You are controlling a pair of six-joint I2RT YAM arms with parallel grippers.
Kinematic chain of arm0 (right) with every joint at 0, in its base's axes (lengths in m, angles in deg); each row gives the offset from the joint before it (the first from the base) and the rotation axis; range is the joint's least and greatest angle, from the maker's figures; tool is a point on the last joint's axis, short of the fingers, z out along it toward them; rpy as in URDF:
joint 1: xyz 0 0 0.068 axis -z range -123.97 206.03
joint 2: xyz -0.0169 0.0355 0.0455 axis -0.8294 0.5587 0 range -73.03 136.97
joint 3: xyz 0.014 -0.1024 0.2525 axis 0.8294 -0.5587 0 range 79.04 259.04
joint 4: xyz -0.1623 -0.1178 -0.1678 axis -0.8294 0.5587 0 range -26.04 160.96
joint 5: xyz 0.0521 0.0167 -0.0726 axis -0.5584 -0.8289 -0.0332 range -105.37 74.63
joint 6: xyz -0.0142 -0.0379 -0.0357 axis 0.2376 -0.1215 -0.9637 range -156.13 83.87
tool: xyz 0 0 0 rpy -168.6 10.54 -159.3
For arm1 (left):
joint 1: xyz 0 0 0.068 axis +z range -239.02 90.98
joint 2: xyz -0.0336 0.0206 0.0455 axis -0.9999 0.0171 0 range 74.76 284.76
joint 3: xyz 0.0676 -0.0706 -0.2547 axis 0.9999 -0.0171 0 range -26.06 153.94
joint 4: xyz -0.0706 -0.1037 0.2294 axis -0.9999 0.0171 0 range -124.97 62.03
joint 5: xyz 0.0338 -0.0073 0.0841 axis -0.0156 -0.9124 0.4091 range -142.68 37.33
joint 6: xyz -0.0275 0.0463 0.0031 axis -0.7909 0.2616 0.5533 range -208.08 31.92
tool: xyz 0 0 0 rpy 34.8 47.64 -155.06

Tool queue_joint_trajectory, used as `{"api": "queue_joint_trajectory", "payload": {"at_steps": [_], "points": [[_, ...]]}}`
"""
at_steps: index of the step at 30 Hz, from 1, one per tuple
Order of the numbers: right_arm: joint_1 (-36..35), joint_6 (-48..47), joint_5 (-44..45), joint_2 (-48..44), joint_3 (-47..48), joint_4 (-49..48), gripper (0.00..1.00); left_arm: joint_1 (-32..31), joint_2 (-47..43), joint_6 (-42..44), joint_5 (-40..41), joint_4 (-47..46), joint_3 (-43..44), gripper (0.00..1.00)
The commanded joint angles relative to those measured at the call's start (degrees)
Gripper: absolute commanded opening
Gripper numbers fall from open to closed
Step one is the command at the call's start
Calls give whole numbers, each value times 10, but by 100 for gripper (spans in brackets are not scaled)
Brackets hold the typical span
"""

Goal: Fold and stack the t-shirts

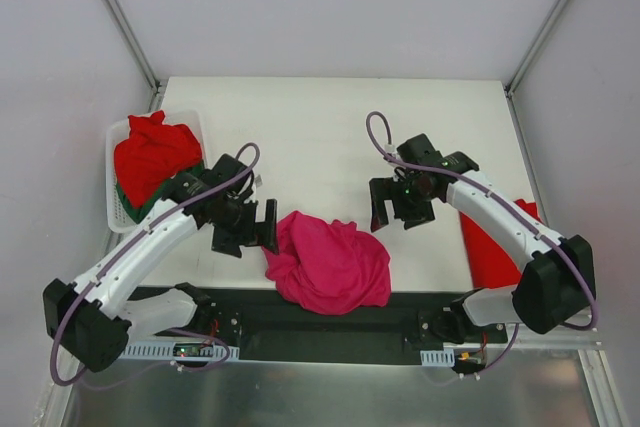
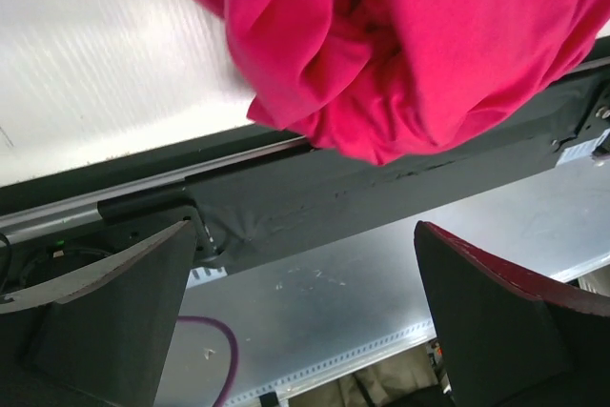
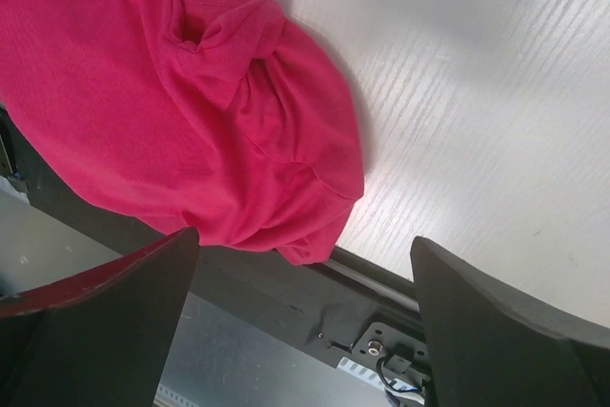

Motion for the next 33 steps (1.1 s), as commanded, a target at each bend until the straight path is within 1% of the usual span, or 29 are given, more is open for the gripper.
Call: {"api": "queue_joint_trajectory", "payload": {"at_steps": [1, 3, 6, 9, 11, 13, 15, 20, 25, 26, 27, 28, 29, 30, 31, 33], "points": [[-8, 3, -14, 5, 4, -7, 96, -14, -41, 1, -4, -5, -80, 99], [-10, 4, -17, 8, 0, -14, 96, -27, -42, -5, -6, -46, -102, 99], [-20, 8, -17, 15, -3, -15, 96, -61, -11, -7, 4, -92, -92, 99], [-25, 11, -16, 15, 2, -15, 96, -86, 67, -7, -2, -140, -86, 99], [-27, 12, -15, 13, 6, -15, 96, -108, 98, -7, -1, -159, -76, 99], [-27, 8, -11, 9, 10, -9, 96, -128, 138, -2, 10, -164, -42, 99], [-27, 5, -5, 6, 11, -2, 96, -135, 167, -5, 12, -179, -23, 99], [-27, 2, 8, -14, -7, 5, 96, -143, 205, -3, -1, -226, -24, 99], [-27, 2, 13, -21, -21, 2, 96, -143, 255, 3, -36, -285, -39, 99], [-27, 3, 13, -21, -22, 3, 96, -144, 265, 6, -41, -301, -40, 93], [-27, 2, 14, -22, -22, 2, 96, -143, 280, 13, -44, -308, -41, 81], [-27, 1, 16, -22, -21, 3, 96, -143, 285, 17, -38, -309, -39, 60], [-28, 1, 17, -22, -20, 3, 96, -142, 290, 22, -34, -311, -35, 49], [-27, 1, 18, -24, -18, 3, 96, -138, 293, 33, -32, -310, -19, 26], [-27, 1, 25, -26, -17, 5, 96, -137, 292, 32, -18, -306, -7, 0], [-26, 1, 37, -32, -13, 7, 96, -131, 276, 32, -7, -300, 32, 0]]}}
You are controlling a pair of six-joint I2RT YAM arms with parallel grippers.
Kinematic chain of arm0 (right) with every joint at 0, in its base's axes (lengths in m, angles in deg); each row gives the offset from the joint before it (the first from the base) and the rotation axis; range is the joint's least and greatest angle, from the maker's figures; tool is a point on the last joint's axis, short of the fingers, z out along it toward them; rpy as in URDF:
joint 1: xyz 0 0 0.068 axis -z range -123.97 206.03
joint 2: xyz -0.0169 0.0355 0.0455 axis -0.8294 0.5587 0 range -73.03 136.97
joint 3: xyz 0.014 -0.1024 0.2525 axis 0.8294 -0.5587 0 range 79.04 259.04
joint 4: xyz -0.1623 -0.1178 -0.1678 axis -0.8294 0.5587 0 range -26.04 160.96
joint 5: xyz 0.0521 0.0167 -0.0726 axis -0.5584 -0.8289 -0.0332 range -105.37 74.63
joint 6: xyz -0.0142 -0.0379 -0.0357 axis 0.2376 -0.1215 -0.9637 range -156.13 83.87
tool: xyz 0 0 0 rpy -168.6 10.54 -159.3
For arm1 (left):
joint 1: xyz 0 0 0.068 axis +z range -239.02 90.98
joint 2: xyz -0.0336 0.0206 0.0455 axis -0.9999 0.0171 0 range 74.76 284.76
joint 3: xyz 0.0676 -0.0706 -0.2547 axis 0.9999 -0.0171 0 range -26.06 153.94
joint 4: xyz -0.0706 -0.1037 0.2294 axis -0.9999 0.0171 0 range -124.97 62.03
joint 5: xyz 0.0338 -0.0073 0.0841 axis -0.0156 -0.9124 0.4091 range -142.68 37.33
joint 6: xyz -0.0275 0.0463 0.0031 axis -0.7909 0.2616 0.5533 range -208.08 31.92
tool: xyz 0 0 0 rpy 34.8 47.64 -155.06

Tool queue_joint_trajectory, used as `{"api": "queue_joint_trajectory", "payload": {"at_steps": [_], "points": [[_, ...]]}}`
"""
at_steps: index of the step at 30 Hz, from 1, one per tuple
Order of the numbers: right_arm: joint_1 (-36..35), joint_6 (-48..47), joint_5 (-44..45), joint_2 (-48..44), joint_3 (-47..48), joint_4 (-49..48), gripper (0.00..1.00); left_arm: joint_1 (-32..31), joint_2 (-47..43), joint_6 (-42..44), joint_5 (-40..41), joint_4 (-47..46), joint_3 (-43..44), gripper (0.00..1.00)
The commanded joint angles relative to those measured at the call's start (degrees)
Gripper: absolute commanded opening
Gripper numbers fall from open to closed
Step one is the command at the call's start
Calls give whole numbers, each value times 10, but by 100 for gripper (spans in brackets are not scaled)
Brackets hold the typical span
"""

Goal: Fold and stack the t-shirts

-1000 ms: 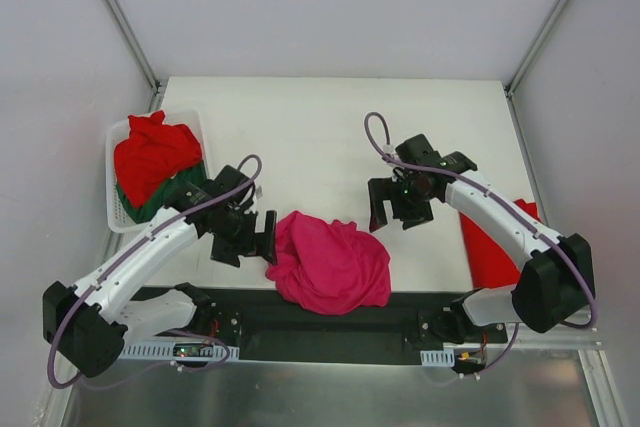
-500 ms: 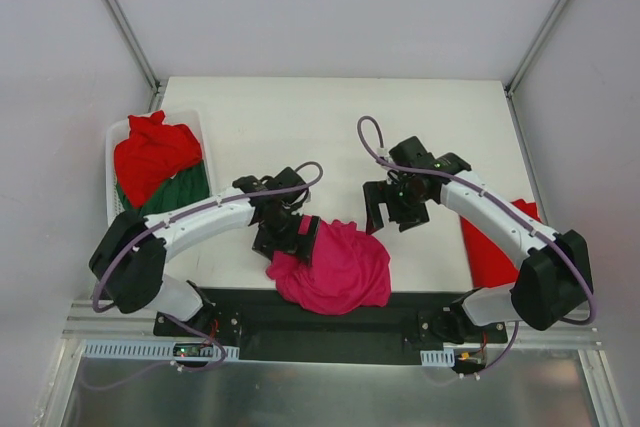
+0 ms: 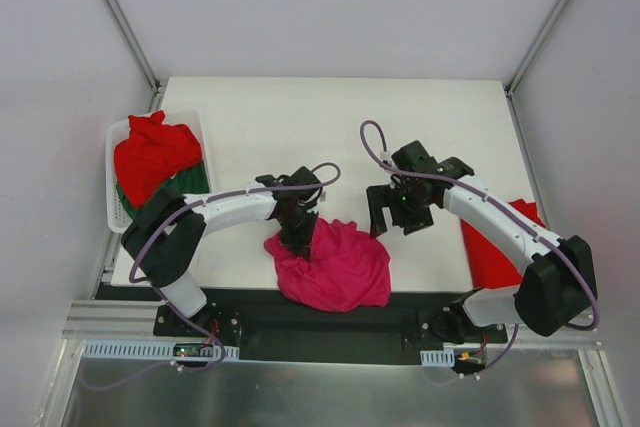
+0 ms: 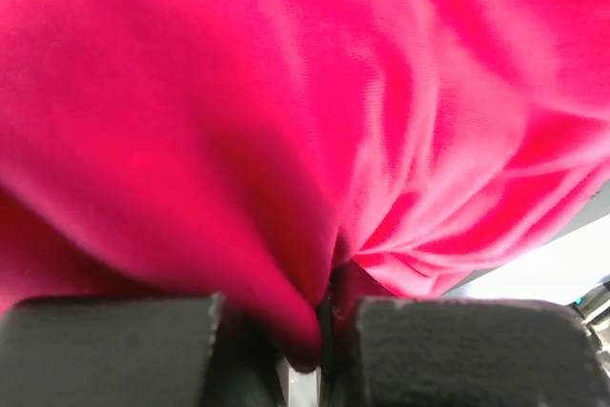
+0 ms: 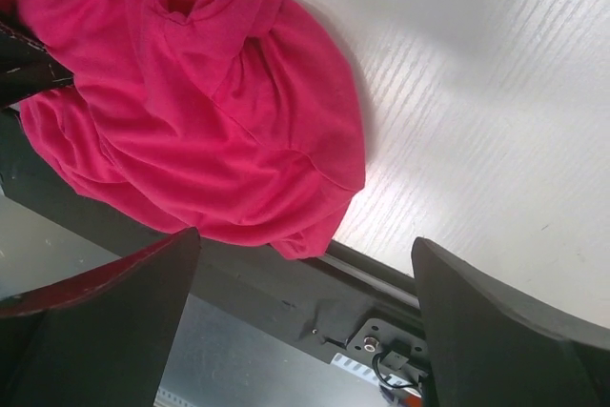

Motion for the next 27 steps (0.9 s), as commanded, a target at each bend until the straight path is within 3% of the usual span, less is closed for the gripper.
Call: {"api": "queue_joint_trajectory", "payload": {"at_steps": [1, 7, 11, 16, 17, 18, 19, 20, 22, 27], "points": [[-1, 3, 53, -39, 12, 18, 96, 10, -25, 19, 33, -10, 82, 0], [16, 22, 112, -140, 38, 30, 96, 23, -17, 59, 94, 87, 291, 0], [18, 35, 146, -193, 53, 41, 96, 41, 23, 100, 133, 149, 480, 0], [17, 27, 150, -209, 51, 41, 96, 48, 65, 113, 127, 160, 534, 0], [17, 23, 150, -203, 53, 44, 96, 48, 76, 110, 123, 159, 533, 5], [18, 22, 147, -200, 53, 47, 96, 49, 82, 108, 104, 161, 531, 28], [18, 20, 146, -197, 53, 48, 96, 48, 85, 104, 99, 162, 521, 72], [18, 19, 145, -195, 52, 48, 96, 47, 84, 96, 95, 163, 512, 86], [18, 15, 142, -190, 50, 46, 96, 47, 70, 89, 101, 162, 476, 99], [17, 9, 134, -179, 43, 38, 96, 63, -17, 67, 180, 232, 460, 99]]}}
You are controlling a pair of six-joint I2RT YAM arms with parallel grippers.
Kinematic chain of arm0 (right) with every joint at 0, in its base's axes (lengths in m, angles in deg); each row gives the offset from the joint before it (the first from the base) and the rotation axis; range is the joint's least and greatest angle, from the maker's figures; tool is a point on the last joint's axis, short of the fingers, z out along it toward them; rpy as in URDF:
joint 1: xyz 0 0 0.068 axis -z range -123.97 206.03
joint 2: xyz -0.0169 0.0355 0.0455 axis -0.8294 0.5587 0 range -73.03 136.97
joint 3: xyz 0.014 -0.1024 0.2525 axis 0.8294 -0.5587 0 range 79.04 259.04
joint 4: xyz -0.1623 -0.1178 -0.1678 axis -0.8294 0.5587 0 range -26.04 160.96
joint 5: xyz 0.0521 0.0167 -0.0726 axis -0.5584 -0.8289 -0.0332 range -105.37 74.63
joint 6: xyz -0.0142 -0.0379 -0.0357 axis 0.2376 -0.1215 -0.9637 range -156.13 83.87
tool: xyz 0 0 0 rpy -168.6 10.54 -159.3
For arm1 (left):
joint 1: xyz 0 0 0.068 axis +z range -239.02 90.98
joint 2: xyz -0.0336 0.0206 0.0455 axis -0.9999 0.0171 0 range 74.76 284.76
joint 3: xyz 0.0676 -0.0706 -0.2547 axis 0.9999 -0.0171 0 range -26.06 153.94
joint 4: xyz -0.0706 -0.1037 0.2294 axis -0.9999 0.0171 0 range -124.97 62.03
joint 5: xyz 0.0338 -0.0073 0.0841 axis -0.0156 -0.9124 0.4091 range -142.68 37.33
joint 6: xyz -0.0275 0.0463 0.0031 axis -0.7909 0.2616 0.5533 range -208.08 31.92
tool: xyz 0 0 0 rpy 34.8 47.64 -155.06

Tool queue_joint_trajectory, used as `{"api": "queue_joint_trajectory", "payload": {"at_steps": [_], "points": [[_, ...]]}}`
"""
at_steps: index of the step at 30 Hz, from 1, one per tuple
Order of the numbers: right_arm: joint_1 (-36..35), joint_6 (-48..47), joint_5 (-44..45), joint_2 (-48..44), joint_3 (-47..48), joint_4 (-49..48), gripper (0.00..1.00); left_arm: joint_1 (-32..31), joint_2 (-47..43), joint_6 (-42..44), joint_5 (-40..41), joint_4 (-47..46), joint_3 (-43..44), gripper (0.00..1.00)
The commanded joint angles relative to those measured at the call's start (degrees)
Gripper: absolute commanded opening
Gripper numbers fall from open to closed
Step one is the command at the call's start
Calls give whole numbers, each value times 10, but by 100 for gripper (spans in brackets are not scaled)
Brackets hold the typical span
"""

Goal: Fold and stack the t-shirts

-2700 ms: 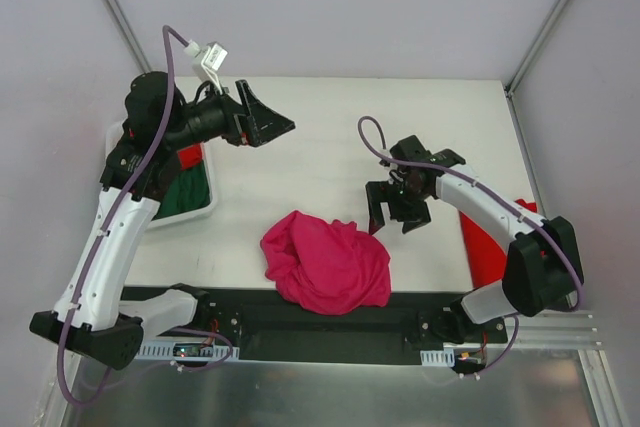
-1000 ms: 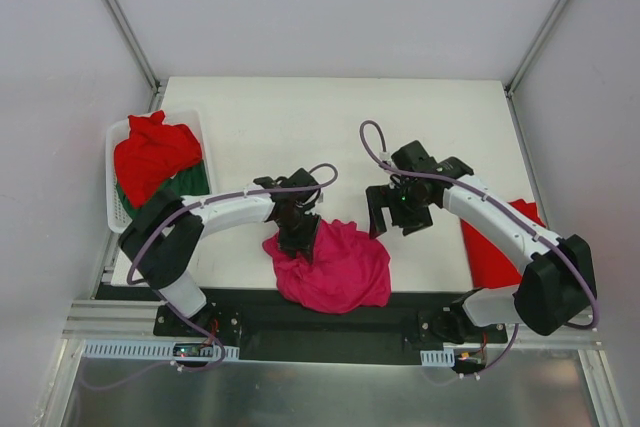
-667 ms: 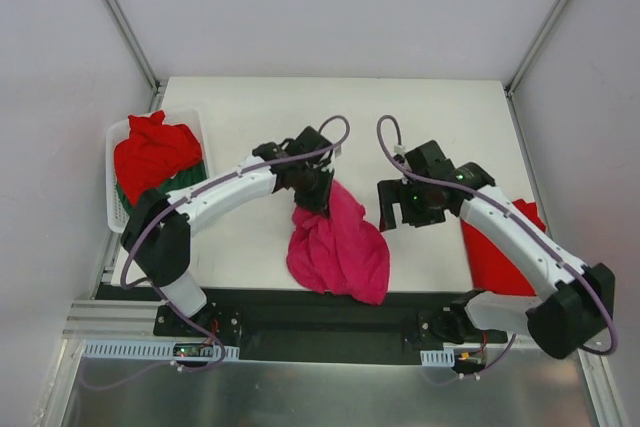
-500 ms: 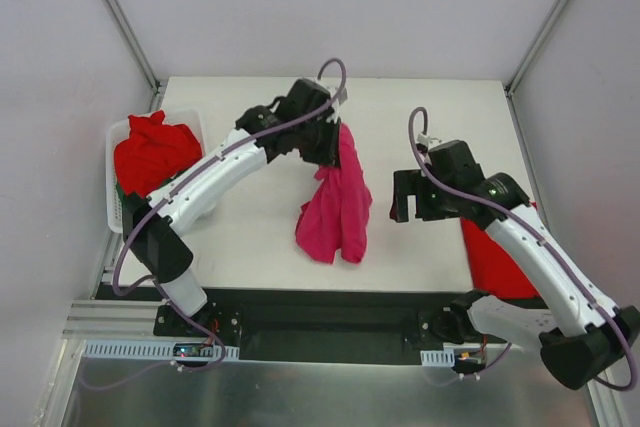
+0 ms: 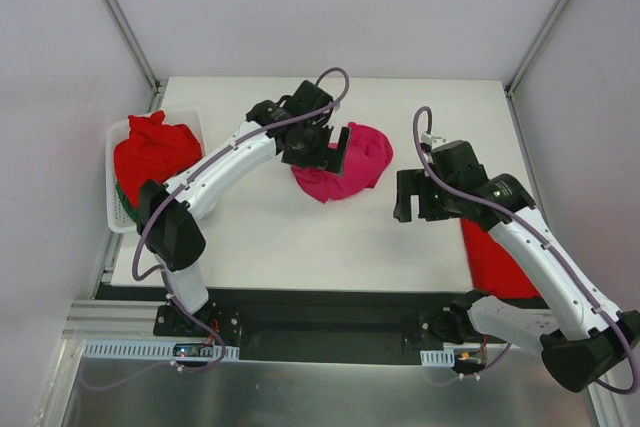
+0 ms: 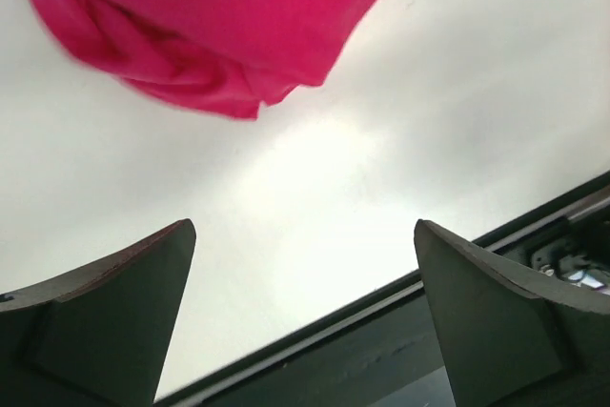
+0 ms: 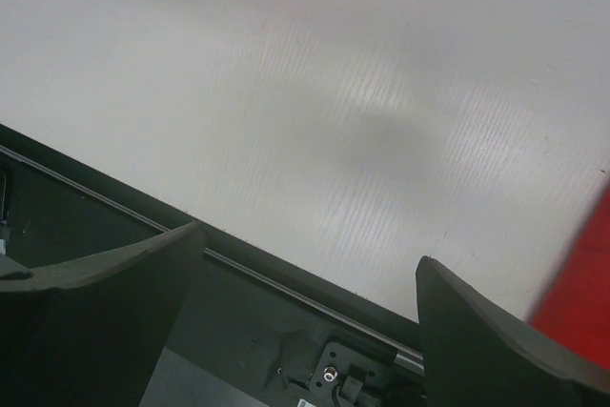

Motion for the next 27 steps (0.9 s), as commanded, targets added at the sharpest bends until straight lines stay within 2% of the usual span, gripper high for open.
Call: {"api": "queue_joint_trajectory", "payload": {"at_steps": [1, 3, 6, 10, 14, 20, 27], "points": [[2, -8, -2, 11, 3, 0, 96, 36, -101, -33, 60, 97, 23, 99], [1, -11, -2, 17, 0, -4, 96, 63, -145, -43, 84, 158, 26, 99], [1, -11, -29, 31, -2, -14, 96, 106, -209, -57, 133, 206, -21, 99], [1, -10, -44, 51, 2, -25, 96, 146, -289, -77, 164, 202, -200, 99], [1, -12, -56, 65, 9, -31, 96, 168, -298, -84, 167, 162, -297, 99], [2, -17, -58, 64, 11, -26, 96, 202, -246, -79, 175, 127, -326, 99], [1, -18, -51, 41, -11, -16, 96, 275, -188, -39, 159, 103, -259, 99]]}}
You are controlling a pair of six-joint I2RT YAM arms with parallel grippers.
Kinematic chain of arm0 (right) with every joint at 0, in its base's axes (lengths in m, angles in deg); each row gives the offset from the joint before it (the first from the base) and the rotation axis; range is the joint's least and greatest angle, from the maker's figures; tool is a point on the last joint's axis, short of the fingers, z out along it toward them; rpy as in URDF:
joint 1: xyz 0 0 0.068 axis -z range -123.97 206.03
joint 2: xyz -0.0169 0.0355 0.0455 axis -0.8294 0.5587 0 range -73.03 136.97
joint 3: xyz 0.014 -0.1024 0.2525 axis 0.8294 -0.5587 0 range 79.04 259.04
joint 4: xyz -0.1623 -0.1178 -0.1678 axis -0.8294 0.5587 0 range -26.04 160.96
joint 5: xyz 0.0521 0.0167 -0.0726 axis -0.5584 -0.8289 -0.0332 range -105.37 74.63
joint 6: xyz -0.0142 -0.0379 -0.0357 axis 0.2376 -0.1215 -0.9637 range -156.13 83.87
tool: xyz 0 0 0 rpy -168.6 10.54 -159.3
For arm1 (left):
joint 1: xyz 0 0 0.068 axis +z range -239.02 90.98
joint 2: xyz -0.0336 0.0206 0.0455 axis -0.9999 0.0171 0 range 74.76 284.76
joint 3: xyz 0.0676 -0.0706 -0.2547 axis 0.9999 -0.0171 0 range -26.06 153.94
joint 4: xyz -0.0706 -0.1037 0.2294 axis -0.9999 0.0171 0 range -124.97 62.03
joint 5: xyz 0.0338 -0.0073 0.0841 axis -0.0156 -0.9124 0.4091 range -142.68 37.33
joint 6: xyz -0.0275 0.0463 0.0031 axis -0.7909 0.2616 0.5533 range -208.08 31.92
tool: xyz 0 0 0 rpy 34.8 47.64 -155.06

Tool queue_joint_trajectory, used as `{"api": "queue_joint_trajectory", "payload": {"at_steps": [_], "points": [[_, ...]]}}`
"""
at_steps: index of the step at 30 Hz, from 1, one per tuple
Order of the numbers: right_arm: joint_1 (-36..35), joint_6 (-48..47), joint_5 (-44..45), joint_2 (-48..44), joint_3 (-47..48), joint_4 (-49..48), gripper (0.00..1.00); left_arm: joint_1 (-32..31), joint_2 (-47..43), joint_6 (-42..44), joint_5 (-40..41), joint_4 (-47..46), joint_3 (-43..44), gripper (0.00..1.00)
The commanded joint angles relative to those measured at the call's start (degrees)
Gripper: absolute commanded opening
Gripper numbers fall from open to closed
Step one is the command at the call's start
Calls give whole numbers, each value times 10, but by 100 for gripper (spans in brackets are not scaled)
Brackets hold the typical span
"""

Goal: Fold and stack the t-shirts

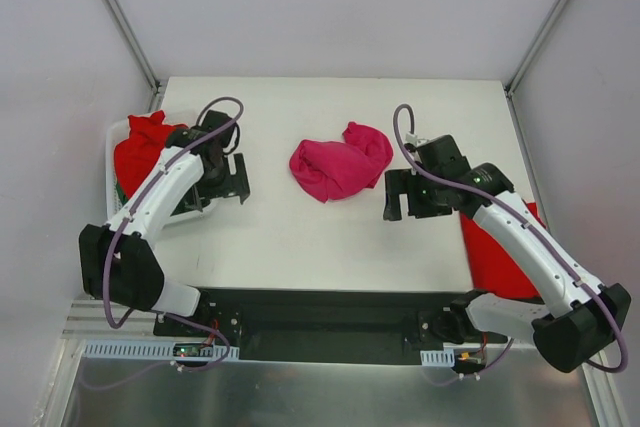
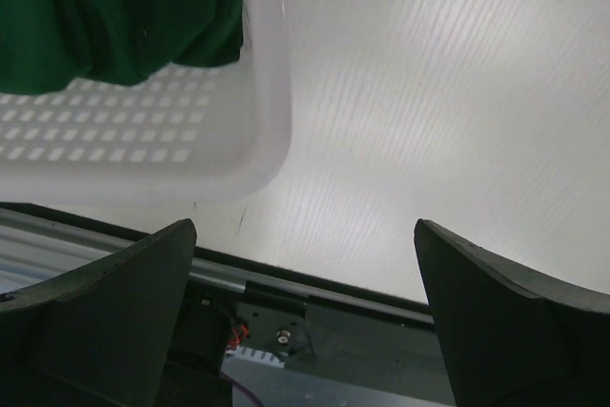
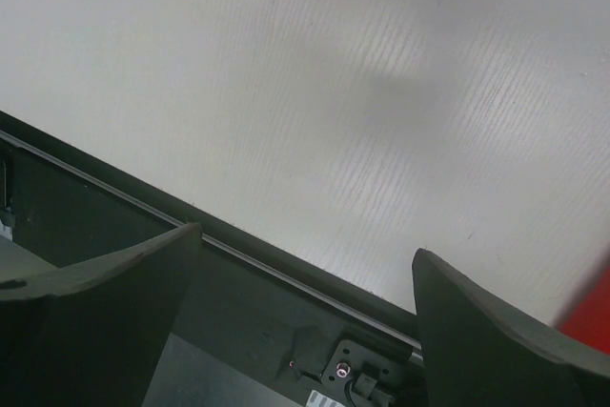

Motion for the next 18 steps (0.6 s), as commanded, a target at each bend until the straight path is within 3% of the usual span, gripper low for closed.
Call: {"api": "queue_joint_trajectory", "payload": {"at_steps": [1, 9, 10, 11, 13, 18], "points": [[2, -10, -2, -30, -11, 4, 96, 46, 28, 32, -3, -36, 45, 99], [3, -17, 4, -34, -9, 12, 96, 77, 128, 59, -70, -121, 14, 99], [2, -18, 6, -35, -8, 13, 96, 78, 146, 64, -77, -140, 5, 91], [3, -19, 8, -35, -9, 15, 96, 77, 156, 65, -81, -144, 4, 68], [4, -23, 9, -37, -8, 19, 96, 77, 177, 71, -78, -146, 29, 0], [4, -28, 8, -36, -13, 28, 96, 77, 231, 118, -10, -130, 162, 0]]}}
